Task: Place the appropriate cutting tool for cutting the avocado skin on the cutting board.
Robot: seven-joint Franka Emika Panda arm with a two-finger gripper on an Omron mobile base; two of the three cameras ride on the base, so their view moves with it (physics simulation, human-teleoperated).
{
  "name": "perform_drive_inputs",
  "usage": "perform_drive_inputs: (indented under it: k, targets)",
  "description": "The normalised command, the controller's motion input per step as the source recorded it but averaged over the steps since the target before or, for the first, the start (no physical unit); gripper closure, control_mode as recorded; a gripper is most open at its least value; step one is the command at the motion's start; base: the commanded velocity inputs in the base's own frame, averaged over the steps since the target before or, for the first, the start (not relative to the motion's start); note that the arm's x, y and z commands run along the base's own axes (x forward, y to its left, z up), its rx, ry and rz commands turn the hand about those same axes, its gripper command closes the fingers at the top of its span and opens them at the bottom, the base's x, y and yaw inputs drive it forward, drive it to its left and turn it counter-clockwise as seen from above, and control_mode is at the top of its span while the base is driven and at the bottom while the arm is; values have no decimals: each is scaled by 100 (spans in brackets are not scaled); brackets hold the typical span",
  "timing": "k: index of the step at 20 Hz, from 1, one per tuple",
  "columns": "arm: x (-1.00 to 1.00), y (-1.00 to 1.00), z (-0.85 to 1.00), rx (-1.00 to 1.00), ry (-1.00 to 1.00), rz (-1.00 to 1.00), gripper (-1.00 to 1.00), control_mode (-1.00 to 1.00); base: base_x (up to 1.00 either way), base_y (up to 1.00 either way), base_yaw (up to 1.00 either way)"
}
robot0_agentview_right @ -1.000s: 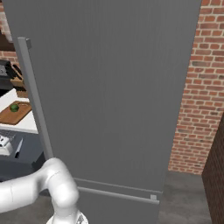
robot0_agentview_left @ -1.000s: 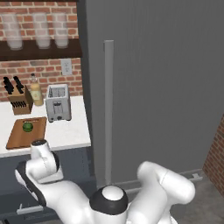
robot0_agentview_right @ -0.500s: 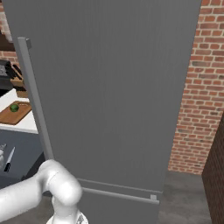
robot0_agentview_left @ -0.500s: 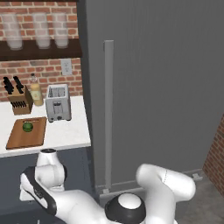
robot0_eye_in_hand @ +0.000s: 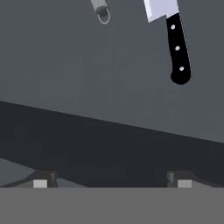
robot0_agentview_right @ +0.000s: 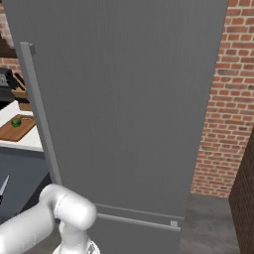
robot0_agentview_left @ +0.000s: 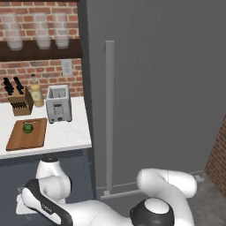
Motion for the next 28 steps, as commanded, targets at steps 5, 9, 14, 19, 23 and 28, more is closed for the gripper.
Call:
perform_drive_inputs:
  k: [5,9,14,19,23,28]
  targets:
    - [82,22,94,-12,-3,0,-100,-100,0,0,0]
    - [69,16,58,-19,-11,0,-100,-100,0,0,0]
    - [-5,-3,4,-20,-20,1,-100,-100,0,0,0]
    - [-54,-25,-4,-10,-20,3,-100,-100,0,0,0]
    - [-77,-33,-19,-1,-16,0,-100,-100,0,0,0]
    - [-49,-51,-14,4,-5,0,-100,-100,0,0,0]
